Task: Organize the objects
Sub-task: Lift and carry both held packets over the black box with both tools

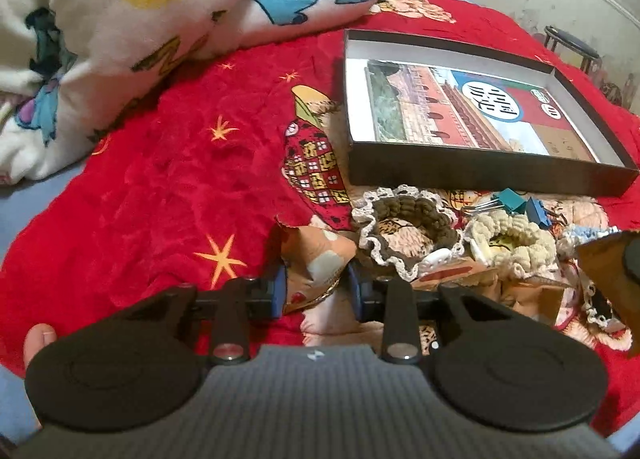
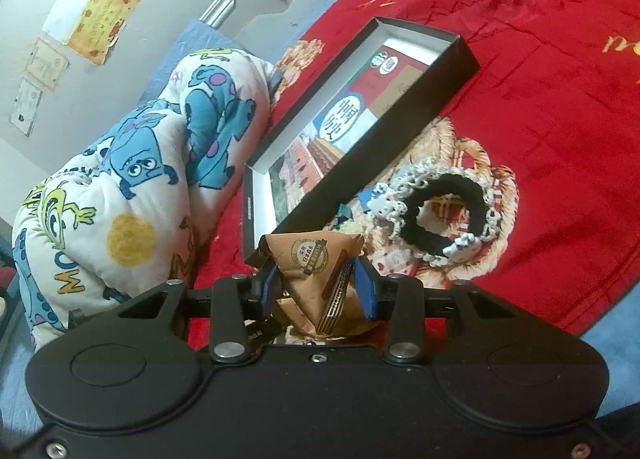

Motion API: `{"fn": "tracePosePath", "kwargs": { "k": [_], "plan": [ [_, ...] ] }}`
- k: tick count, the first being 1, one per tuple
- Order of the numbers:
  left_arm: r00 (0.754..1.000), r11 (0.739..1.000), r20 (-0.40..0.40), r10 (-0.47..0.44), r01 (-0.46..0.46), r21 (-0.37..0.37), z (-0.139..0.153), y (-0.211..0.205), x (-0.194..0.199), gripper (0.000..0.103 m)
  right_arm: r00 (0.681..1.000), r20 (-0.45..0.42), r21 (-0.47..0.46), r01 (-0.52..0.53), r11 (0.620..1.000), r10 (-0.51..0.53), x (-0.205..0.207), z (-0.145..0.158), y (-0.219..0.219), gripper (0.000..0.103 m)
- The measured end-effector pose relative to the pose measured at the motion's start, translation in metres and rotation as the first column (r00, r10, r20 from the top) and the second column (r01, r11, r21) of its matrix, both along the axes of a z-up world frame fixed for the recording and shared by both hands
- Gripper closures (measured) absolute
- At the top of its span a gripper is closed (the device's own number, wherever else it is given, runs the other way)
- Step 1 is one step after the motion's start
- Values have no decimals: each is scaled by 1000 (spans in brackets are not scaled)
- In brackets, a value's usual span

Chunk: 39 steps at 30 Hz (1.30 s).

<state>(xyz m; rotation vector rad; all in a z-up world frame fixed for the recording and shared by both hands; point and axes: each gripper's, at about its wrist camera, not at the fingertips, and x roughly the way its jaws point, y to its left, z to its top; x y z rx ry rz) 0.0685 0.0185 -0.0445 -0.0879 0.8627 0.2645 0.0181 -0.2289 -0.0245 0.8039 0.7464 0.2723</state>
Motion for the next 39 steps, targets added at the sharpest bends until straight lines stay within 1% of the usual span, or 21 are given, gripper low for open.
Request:
{"fn": "tracePosePath", "kwargs": {
  "k": [3,6,9,11,13,16,18,20,23,26,28,30,31,33,36,39],
  "plan": [
    [1000,1000,12,29,-29,-6,5,4,-6,68,1000,12,-6,-5,1000,5,-1,3,2,64],
    [998,998,37,43,-42,-47,13,10,-13,68,1000,12,15,-18,1000,18,0,4,3,64],
    [996,999,82,27,-23,-46,25,10,-20,68,998,-4,59,-55,997,56,6,4,2,64],
    [994,997,113,9,-1,-73,36,12,-23,68,996,-6,42,-88,995,88,13,8,5,65],
    [990,995,139,-15,28,-93,47,13,-23,68,994,19,25,-105,994,105,19,17,4,65],
    [985,994,161,-54,69,-86,62,12,-12,68,994,37,53,-107,993,105,31,26,-1,65],
    [981,991,178,-71,89,-95,72,13,1,68,992,49,53,-120,991,117,43,33,-2,65],
    [979,988,187,-87,109,-107,78,13,17,68,989,65,29,-138,990,136,60,42,-1,65],
    [969,981,205,-139,163,-106,86,9,47,68,979,105,-33,-173,984,176,89,55,4,65],
    [960,973,217,-175,203,-111,83,5,73,68,966,142,-99,-202,974,215,121,58,13,65],
    [957,970,202,-209,230,-83,75,-2,92,68,966,128,-128,-206,970,222,147,51,18,65],
    [960,973,182,-211,224,-57,64,-6,107,68,968,110,-141,-208,968,224,168,39,25,65],
    [963,973,174,-208,221,-60,60,-7,111,68,968,108,-150,-210,966,227,175,32,27,64],
    [970,977,154,-189,202,-75,49,-5,117,68,967,103,-167,-214,962,233,183,20,30,64],
    [975,975,110,-193,203,-85,38,-5,121,68,967,73,-198,-227,954,245,189,4,34,64],
    [977,978,92,-191,198,-69,31,-8,121,67,964,66,-229,-238,944,259,191,-5,37,64]
  ]
}}
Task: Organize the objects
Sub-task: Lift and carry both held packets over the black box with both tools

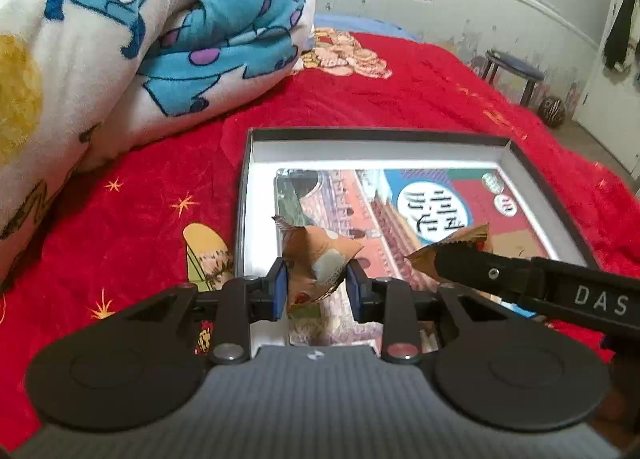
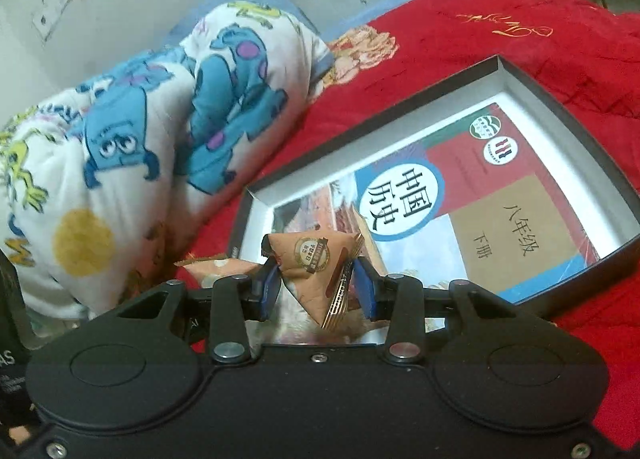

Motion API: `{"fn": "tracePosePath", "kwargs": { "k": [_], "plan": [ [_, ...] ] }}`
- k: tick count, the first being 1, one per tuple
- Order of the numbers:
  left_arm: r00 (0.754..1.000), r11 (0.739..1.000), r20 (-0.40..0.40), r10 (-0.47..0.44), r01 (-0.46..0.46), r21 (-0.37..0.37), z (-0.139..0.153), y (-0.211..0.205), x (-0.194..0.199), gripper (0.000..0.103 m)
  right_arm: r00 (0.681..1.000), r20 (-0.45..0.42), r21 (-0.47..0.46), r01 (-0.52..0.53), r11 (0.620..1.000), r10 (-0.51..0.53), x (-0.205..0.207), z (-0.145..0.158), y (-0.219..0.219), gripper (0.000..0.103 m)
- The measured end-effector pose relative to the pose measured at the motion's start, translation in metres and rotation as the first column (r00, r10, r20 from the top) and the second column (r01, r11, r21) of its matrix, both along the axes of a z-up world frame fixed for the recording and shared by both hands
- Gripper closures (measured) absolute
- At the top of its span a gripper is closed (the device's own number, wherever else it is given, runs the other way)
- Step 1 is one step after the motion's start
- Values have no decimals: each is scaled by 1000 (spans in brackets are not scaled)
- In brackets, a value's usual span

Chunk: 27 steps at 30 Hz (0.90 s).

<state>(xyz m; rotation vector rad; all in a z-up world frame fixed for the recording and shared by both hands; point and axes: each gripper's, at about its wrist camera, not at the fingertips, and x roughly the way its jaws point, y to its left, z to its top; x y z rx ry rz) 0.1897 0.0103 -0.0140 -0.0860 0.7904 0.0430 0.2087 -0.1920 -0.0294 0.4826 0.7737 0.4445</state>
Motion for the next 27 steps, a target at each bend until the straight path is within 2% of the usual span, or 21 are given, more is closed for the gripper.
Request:
{"fn": "tracePosePath", "kwargs": {
  "k": [3,11,27],
  "plan": [
    [1000,1000,-25,-13,13,-3,-6,-4,-4,67,1000,-9,-1,-1,1000,1,-3,-6,-1,64],
    [999,1000,-46,-15,16,17,-10,-8,-9,66,999,-45,70,22,997,-19,-4,-15,-9,64],
    [996,1000,-92,5,-4,10,-16,-2,-4,66,1000,-20,14,-17,1000,17,-8,-13,5,64]
  ]
}}
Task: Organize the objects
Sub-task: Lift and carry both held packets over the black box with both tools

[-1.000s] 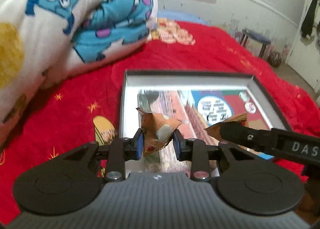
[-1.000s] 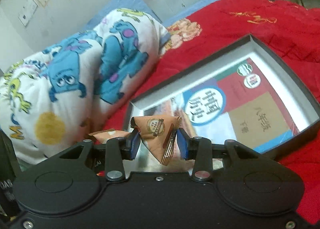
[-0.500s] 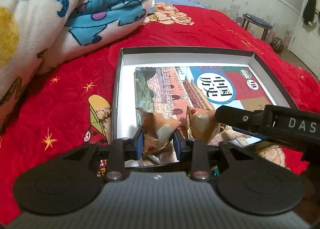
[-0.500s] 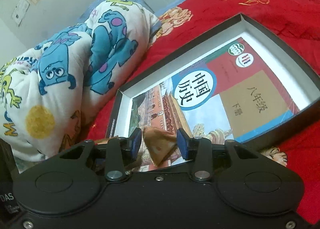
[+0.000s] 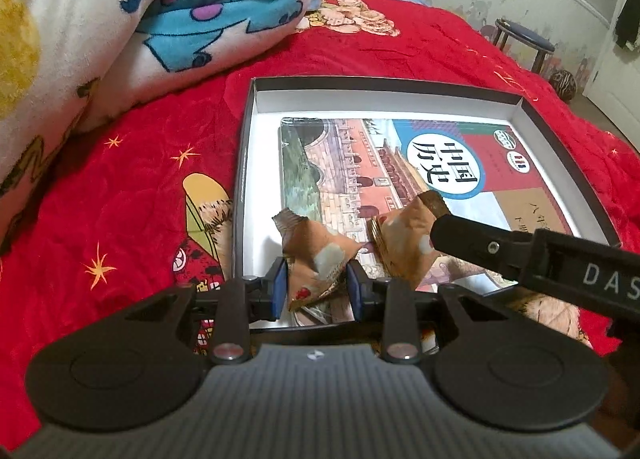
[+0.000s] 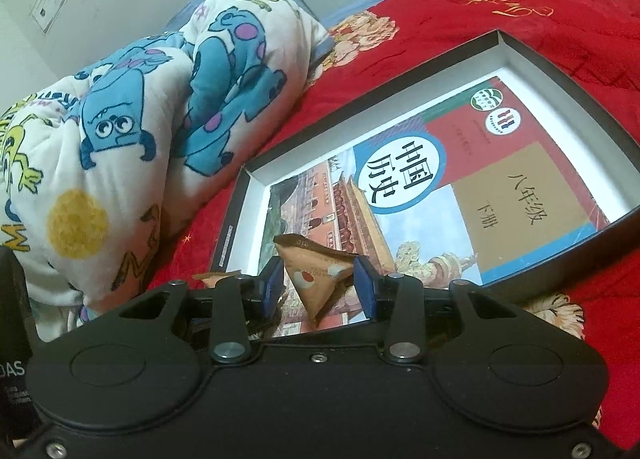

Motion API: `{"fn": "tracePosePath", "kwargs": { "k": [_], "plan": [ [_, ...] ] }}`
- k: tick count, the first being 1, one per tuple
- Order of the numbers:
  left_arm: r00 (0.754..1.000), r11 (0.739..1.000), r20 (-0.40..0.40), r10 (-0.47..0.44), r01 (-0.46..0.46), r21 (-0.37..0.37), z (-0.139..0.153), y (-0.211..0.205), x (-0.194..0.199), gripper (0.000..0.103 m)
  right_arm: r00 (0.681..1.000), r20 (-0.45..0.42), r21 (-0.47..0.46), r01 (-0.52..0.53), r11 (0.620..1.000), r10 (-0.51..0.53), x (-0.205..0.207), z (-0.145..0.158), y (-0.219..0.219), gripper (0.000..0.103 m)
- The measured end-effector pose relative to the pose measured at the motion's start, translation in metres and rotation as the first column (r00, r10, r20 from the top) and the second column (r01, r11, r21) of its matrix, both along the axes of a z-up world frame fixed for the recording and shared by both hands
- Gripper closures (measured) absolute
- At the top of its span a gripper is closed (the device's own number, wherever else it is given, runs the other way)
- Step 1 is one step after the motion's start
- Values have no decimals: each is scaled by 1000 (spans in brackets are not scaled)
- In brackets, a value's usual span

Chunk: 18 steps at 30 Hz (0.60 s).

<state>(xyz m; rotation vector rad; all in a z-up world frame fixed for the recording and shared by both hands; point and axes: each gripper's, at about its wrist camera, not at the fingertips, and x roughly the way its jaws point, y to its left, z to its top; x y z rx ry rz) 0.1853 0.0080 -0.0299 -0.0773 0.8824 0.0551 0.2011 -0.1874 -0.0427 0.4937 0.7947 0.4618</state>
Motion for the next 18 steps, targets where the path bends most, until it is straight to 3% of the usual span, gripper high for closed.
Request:
{"fn": "tracePosePath", "kwargs": {
  "k": [18],
  "plan": [
    [1000,1000,-22,0,0,-1,-3,0,2,57,1000,-8,7,7,1000,-7,0,-1,-1,65]
  ]
}}
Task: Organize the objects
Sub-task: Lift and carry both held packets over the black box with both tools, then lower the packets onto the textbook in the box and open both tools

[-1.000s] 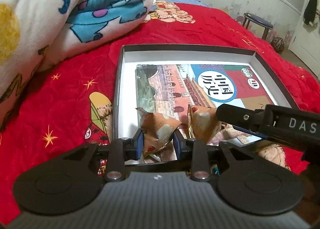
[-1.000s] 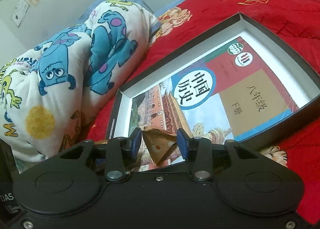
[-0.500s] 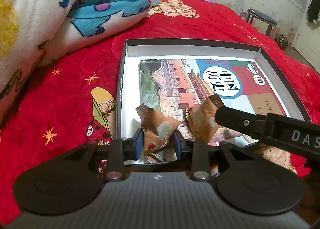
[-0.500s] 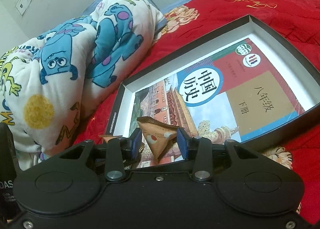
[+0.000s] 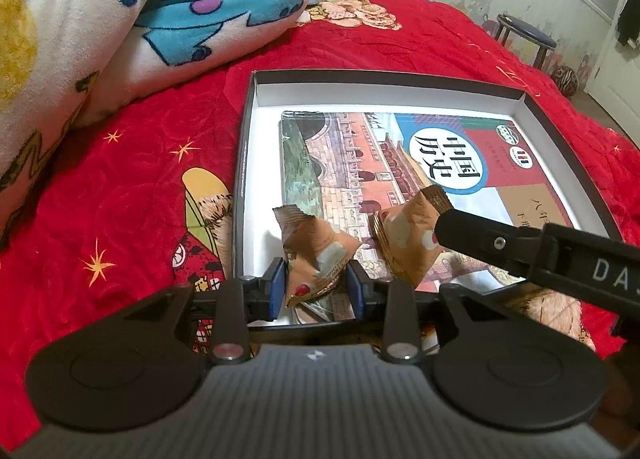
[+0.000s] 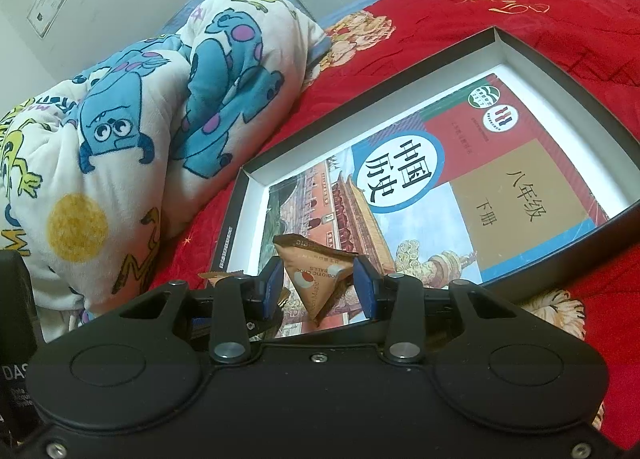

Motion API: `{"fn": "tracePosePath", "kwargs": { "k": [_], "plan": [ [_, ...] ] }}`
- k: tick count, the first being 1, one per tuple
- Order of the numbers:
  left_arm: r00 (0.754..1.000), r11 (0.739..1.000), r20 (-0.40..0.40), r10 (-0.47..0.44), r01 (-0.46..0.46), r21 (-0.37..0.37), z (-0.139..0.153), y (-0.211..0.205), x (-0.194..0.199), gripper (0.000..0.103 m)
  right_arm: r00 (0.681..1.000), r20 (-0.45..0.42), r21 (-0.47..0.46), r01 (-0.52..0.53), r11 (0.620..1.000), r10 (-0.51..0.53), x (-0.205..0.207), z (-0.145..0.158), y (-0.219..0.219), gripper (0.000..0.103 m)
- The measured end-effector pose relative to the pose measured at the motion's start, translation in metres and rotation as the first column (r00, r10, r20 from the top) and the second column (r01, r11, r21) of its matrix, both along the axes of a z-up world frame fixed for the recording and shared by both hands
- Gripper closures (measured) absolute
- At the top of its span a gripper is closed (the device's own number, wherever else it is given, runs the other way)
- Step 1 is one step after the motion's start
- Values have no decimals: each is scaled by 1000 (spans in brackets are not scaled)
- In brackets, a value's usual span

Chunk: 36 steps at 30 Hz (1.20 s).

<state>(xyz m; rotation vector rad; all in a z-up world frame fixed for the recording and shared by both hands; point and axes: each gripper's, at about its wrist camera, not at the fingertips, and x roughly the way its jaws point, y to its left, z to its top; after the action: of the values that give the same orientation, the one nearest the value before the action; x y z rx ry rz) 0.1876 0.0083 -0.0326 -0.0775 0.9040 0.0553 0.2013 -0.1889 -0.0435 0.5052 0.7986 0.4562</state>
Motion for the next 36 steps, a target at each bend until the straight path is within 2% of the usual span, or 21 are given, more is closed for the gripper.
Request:
{"fn": "tracePosePath", "kwargs": {
  "k": [4,7,12,19,25,30,33,36],
  "plan": [
    [1000,1000,-2,2,-2,-3,0,0,0,57,1000,0,2,0,1000,0,0,0,0,65],
    [1000,1000,-2,0,0,-3,0,0,0,51,1000,-1,1,1,1000,-1,0,0,0,65],
    [1000,1000,-6,-10,10,6,0,-2,1,50,1000,2,-5,2,1000,-2,0,0,0,65],
    [1000,1000,-9,-15,15,-17,2,-2,1,40,1000,-5,16,3,1000,-3,0,-1,-1,62],
    [1000,999,-9,-23,23,-35,3,-4,1,31,1000,-3,18,-3,1000,3,0,-1,1,57],
    [1000,999,7,-28,29,-26,8,-6,-2,20,1000,-14,36,-3,999,3,-1,-1,1,45],
    [999,999,15,-31,31,-14,10,-5,-2,20,1000,-14,39,-1,999,1,-2,-1,1,44],
    [1000,999,1,-30,30,-34,10,-2,-1,20,1000,-16,46,1,999,0,-2,-1,0,43]
  ]
}}
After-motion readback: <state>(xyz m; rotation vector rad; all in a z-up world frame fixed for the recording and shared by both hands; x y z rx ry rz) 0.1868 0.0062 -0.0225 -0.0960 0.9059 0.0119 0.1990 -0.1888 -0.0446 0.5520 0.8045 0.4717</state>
